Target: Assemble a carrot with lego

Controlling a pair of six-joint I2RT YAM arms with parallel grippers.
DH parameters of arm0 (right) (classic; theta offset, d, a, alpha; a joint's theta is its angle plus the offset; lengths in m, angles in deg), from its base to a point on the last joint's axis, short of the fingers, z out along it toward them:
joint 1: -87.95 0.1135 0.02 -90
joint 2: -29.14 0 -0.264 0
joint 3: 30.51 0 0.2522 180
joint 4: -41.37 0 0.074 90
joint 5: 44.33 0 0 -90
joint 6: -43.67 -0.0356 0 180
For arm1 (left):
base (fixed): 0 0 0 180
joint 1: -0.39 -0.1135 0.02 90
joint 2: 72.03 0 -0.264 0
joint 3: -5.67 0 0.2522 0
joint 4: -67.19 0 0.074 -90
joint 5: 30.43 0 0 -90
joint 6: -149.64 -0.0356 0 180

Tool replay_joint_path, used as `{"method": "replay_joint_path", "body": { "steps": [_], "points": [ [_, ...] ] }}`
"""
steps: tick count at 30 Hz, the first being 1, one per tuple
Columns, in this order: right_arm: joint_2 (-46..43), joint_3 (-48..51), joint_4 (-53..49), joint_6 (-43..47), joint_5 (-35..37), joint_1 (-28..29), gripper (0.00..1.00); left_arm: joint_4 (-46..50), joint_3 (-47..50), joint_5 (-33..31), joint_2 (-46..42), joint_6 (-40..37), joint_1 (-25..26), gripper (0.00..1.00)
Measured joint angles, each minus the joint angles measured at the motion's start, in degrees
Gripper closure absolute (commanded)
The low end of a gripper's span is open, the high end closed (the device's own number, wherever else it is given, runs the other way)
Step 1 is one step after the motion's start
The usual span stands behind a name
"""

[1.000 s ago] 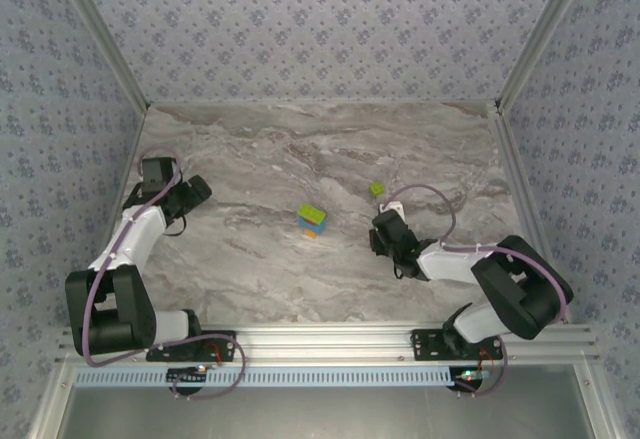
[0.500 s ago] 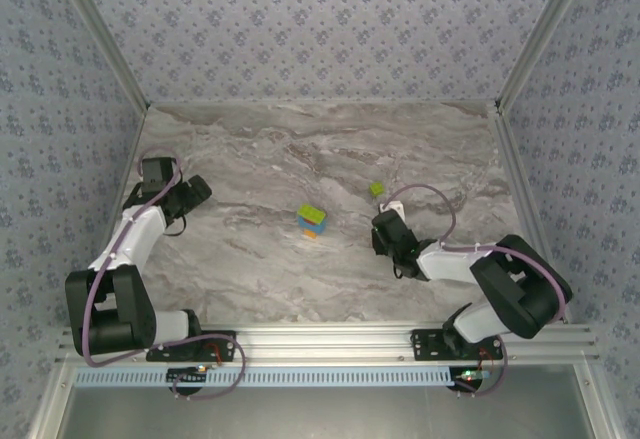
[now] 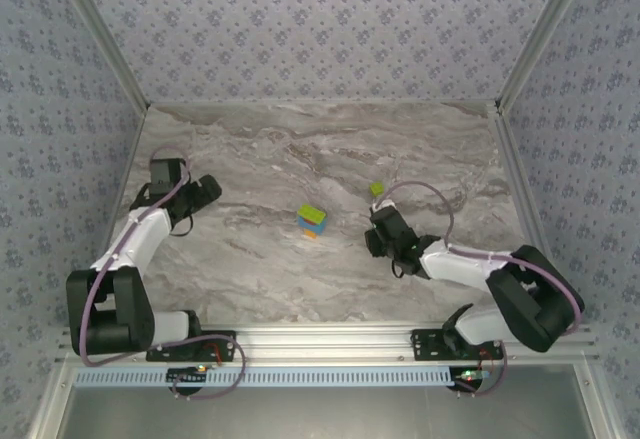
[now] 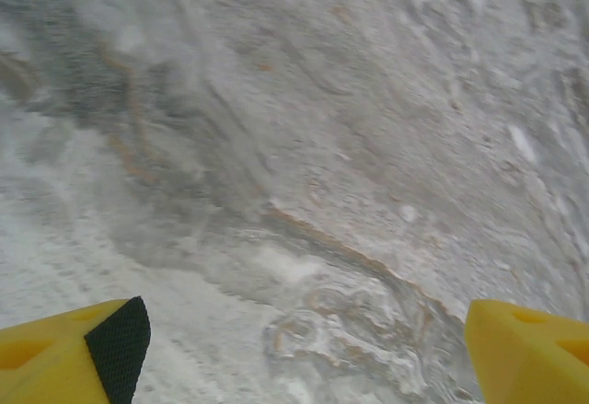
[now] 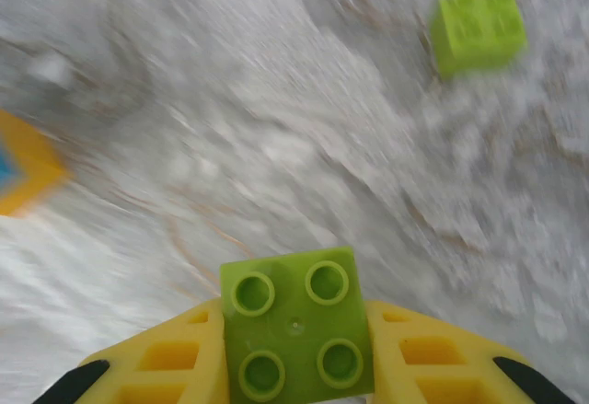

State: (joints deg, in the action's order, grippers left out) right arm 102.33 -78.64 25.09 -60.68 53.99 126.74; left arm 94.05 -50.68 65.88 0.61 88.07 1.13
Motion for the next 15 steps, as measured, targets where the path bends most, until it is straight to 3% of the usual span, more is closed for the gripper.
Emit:
{"method": "replay_joint_path", "body": {
  "steps": [4, 8, 15],
  "points": [
    [-2.21, -8.55, -6.88, 6.60, -6.82, -0.59, 0.71, -6.12, 3.34, 4.17, -2.25, -2.54, 3.08, 0.10],
    [-1.57, -14.49, -12.92, 11.69, -11.65, -1.01, 0.71, -13.25, 5.57, 12.37, -2.34, -5.31, 5.25, 0.10],
    [1.68, -16.68, -17.99, 15.15, -14.69, -1.53, 0.72, -18.82, 6.03, 22.91, -1.01, -10.73, 10.73, 0.08]
  ]
}}
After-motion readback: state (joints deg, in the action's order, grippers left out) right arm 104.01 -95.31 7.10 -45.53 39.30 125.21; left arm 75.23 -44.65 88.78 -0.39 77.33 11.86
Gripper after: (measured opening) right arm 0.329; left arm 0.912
